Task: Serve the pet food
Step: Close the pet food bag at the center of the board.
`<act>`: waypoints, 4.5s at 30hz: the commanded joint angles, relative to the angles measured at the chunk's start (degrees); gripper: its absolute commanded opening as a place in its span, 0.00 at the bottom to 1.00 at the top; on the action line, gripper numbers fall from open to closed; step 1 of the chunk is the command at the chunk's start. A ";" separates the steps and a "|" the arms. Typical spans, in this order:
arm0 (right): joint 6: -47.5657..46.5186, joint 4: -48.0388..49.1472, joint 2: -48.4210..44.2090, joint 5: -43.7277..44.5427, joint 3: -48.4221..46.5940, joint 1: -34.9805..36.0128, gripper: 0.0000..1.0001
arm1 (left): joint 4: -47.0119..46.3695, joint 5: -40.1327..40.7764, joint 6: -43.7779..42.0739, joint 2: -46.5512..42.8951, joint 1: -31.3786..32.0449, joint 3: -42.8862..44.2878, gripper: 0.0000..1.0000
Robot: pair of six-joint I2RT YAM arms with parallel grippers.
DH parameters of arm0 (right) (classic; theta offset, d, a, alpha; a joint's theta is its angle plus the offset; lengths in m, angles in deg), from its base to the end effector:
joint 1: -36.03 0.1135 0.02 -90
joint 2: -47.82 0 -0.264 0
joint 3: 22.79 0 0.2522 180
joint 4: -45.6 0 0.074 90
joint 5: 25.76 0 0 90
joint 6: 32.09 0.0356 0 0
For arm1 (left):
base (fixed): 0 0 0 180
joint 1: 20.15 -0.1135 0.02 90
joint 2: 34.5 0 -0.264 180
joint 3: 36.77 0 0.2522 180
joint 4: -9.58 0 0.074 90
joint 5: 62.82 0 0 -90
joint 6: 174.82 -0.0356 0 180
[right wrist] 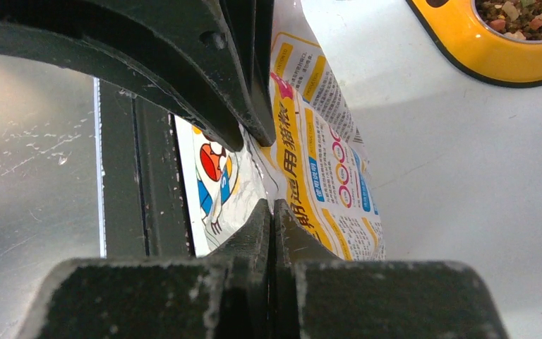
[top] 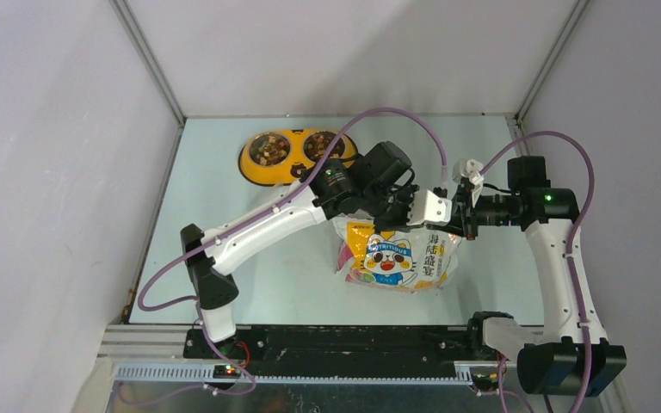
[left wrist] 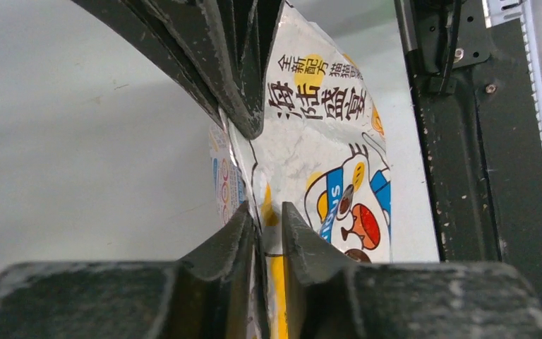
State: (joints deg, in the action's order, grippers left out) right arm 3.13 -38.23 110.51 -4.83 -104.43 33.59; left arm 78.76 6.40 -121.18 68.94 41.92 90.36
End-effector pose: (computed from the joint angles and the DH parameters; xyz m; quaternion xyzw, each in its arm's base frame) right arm 0.1755 0.0258 0.3515 -0.4653 0.6673 0.4000 0.4222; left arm 0.1704 -0.3483 0.3951 0.7339 0.5429 -0.2456 0.3260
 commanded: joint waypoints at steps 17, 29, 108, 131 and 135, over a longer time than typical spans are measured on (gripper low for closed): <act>-2.38 -1.51 -0.56 -6.31 -2.08 -0.65 0.00 | 1.82 -3.34 1.53 -6.55 -2.47 -5.04 0.01; -3.66 -2.49 -0.29 -6.01 -2.09 -0.99 0.00 | 2.58 -2.34 0.83 -9.24 -5.64 -7.27 0.34; 4.38 4.20 -1.38 -3.03 -2.08 1.46 0.00 | 3.79 7.12 9.41 -16.93 -20.46 -16.45 0.30; 4.68 4.92 -3.14 -2.06 -1.03 0.51 0.00 | -3.92 11.17 19.36 -16.98 -17.91 -12.47 0.00; 4.27 4.68 -3.26 -2.15 -0.96 0.42 0.00 | -2.41 1.87 17.70 -16.27 -17.66 -10.21 0.22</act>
State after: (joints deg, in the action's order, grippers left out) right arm 6.58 -33.64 109.38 -2.28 -104.40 34.07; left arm 81.62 15.12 -104.15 54.60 25.13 74.95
